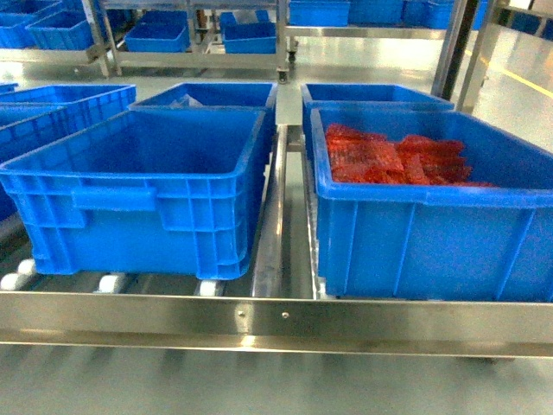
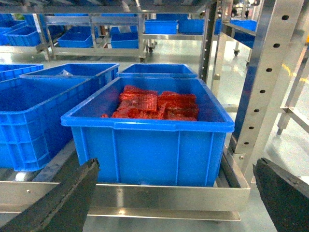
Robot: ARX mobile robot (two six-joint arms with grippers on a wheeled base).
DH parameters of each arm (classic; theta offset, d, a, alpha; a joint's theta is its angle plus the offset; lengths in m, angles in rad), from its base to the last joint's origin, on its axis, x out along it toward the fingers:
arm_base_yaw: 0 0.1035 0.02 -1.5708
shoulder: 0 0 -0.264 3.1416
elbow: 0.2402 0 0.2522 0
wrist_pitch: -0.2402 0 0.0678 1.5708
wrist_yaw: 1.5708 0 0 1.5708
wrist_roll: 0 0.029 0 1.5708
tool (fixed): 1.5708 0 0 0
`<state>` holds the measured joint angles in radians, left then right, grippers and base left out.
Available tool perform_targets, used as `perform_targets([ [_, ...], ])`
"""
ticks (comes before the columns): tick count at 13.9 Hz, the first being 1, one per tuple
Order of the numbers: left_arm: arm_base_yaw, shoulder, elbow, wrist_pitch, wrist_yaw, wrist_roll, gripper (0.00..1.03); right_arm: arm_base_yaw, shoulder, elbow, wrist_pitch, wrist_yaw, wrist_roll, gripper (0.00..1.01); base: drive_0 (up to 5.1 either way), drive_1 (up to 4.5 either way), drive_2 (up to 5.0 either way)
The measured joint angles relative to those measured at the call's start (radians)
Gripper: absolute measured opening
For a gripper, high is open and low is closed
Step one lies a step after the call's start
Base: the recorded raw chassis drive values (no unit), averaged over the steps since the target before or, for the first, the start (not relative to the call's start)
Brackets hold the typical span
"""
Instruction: Pick blue part to blue bin on bottom shelf
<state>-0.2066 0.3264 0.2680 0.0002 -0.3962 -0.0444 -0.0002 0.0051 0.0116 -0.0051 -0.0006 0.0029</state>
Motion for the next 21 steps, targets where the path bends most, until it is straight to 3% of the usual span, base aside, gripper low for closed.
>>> perform_targets([
  [10, 0.0, 0.0, -0.001, -0.001, 0.001, 0.0, 0.43, 0.0, 0.0, 0.0, 0.0, 0.0, 0.0, 0.98, 0.0, 0.0, 0.0],
  [21, 0.0, 0.0, -0.001, -0.001, 0.0, 0.0, 0.43, 0.0, 0.0, 0.0, -0.001, 0.0, 0.0, 0.98, -0.1, 4.09, -4.2],
])
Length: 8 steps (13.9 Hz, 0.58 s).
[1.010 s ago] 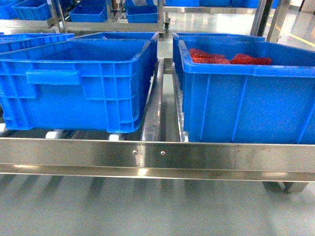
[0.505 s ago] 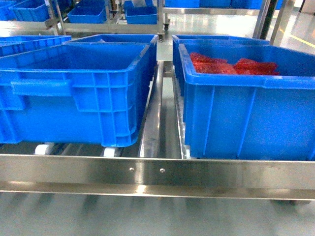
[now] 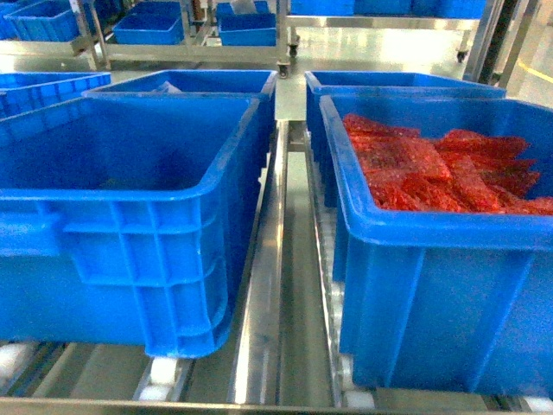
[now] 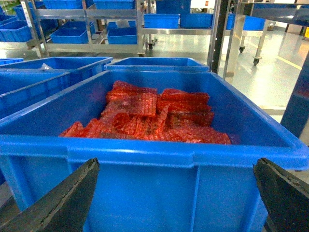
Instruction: Pick blue part to blue bin on bottom shelf
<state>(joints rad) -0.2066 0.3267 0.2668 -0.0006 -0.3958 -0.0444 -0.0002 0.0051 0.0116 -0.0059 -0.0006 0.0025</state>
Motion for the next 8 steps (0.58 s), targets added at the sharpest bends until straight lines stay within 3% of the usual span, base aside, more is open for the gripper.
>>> perform_targets([
  [5, -0.001, 0.0, 0.0, 0.0, -0.001, 0.0, 0.43, 0.0, 0.0, 0.0, 0.0, 0.0, 0.0, 0.98, 0.0, 4.15, -4.2],
  [8, 0.002, 0.005, 0.0, 0.0, 0.003, 0.0, 0.43, 0.0, 0.0, 0.0, 0.003, 0.0, 0.0, 0.98, 0.0, 0.0, 0.0],
])
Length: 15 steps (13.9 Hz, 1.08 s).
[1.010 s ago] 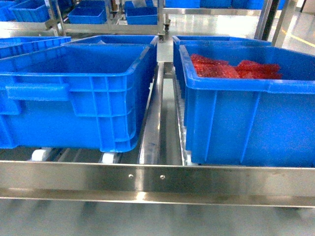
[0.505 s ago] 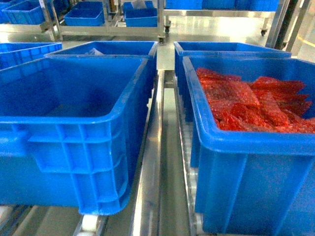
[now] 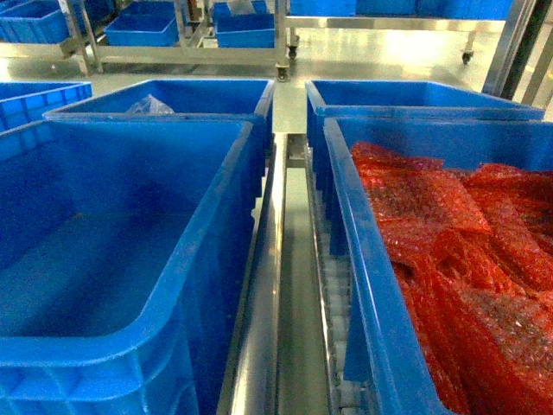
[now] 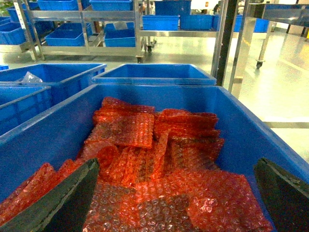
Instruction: Pick blue part to blue bin on bottom shelf
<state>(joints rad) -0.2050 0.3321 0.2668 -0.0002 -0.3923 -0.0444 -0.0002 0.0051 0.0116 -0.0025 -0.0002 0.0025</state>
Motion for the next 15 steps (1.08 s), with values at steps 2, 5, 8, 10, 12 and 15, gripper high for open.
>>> perform_targets([
  [2, -0.002, -0.003, 0.0, 0.0, 0.0, 0.0, 0.43, 0.0, 0.0, 0.0, -0.003, 0.0, 0.0, 0.98, 0.0, 0.0, 0.0],
  [5, -0.002, -0.005, 0.0, 0.0, 0.0, 0.0, 0.43, 0.0, 0.0, 0.0, -0.003, 0.0, 0.0, 0.98, 0.0, 0.0, 0.0],
  [8, -0.002, -0.005, 0.0, 0.0, -0.001, 0.0, 0.43, 0.0, 0.0, 0.0, -0.003, 0.0, 0.0, 0.98, 0.0, 0.0, 0.0],
  [10, -0.002, -0.005, 0.0, 0.0, 0.0, 0.0, 0.43, 0.0, 0.0, 0.0, -0.003, 0.0, 0.0, 0.98, 0.0, 0.0, 0.0],
  [12, -0.002, -0.005, 0.0, 0.0, 0.0, 0.0, 0.43, 0.0, 0.0, 0.0, -0.003, 0.0, 0.0, 0.98, 0.0, 0.0, 0.0],
  [15, -0.002, -0.005, 0.0, 0.0, 0.0, 0.0, 0.43, 0.0, 0.0, 0.0, -0.003, 0.0, 0.0, 0.98, 0.0, 0.0, 0.0],
])
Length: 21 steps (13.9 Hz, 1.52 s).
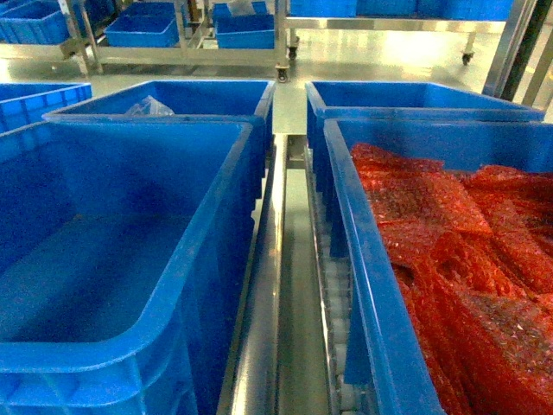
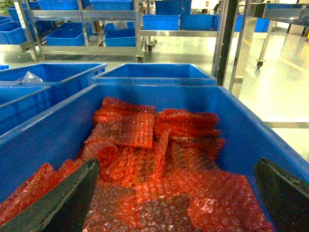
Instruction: Pick blue part to blue bin on bottom shelf
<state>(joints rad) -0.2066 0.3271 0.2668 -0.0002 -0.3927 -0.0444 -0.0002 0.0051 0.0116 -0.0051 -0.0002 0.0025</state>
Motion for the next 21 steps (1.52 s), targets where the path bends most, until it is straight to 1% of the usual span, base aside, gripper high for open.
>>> perform_targets([
  [15, 0.0, 0.0, 0.0, 0.0, 0.0, 0.0, 0.43, 0.0, 0.0, 0.0, 0.0, 0.0, 0.0, 0.98, 0.0, 0.0, 0.0],
  [16, -0.037, 0.044, -0.002, 0.085, -0.08, 0.037, 0.43, 0.0, 0.0, 0.0, 0.0, 0.0, 0.0, 0.98, 0.0, 0.0, 0.0],
  [17, -0.062, 0.152, -0.001, 0.174, -0.08, 0.043, 0.43, 0.0, 0.0, 0.0, 0.0, 0.0, 0.0, 0.98, 0.0, 0.0, 0.0],
  [18, -0.066, 0.333, 0.014, 0.331, -0.047, 0.04, 0.43, 0.0, 0.0, 0.0, 0.0, 0.0, 0.0, 0.98, 0.0, 0.0, 0.0],
  [19, -0.059, 0.486, 0.049, 0.446, -0.016, 0.021, 0.43, 0.0, 0.0, 0.0, 0.0, 0.0, 0.0, 0.98, 0.0, 0.0, 0.0],
  [20, -0.043, 0.643, 0.106, 0.517, 0.031, -0.02, 0.43, 0.0, 0.0, 0.0, 0.0, 0.0, 0.0, 0.98, 0.0, 0.0, 0.0],
  [21, -0.043, 0.711, 0.12, 0.513, 0.046, -0.056, 0.56, 0.0, 0.0, 0.0, 0.0, 0.0, 0.0, 0.98, 0.0, 0.0, 0.0],
])
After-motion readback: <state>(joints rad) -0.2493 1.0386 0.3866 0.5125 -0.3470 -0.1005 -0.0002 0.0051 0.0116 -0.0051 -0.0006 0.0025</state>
